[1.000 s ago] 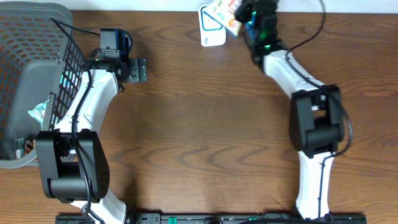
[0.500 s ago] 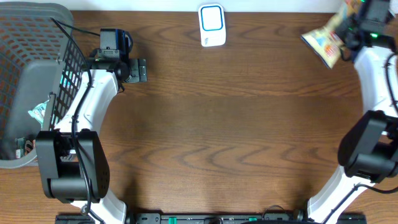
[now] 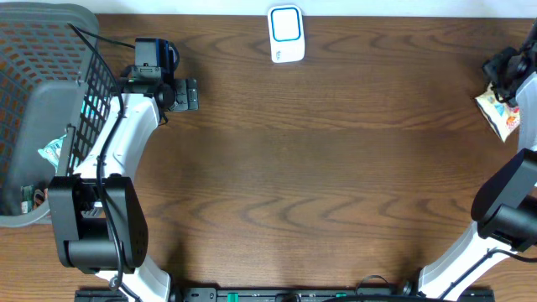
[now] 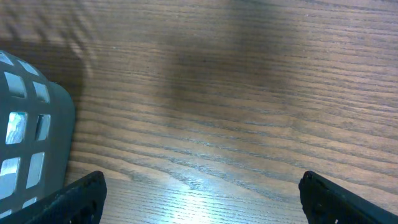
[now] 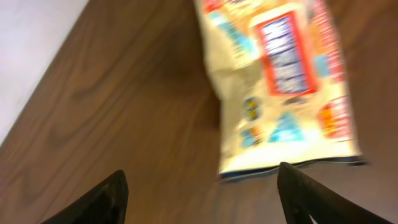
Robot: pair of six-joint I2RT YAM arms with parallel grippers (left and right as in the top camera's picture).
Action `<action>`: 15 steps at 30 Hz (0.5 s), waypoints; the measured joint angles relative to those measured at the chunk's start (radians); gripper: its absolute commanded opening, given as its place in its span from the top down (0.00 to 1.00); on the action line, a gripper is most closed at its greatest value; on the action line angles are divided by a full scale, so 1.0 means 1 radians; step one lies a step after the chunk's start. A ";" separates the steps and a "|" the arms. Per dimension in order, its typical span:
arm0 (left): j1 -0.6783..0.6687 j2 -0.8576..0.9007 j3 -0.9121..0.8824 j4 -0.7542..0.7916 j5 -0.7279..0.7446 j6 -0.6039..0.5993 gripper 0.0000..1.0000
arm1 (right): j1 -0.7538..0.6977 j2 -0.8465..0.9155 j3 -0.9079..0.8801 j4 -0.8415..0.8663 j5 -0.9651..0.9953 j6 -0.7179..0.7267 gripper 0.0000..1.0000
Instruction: Scan the item barcode
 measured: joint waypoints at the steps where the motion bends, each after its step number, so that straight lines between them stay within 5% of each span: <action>1: 0.000 0.000 0.000 0.000 0.000 0.000 0.02 | 0.000 0.000 0.000 0.000 -0.040 -0.008 0.25; 9: 0.000 0.000 0.000 0.000 0.000 0.000 0.02 | 0.044 0.000 0.000 -0.021 -0.399 -0.058 0.10; 15: 0.000 0.000 0.000 0.000 0.000 0.000 0.02 | 0.152 0.000 -0.002 -0.093 -0.465 -0.061 0.01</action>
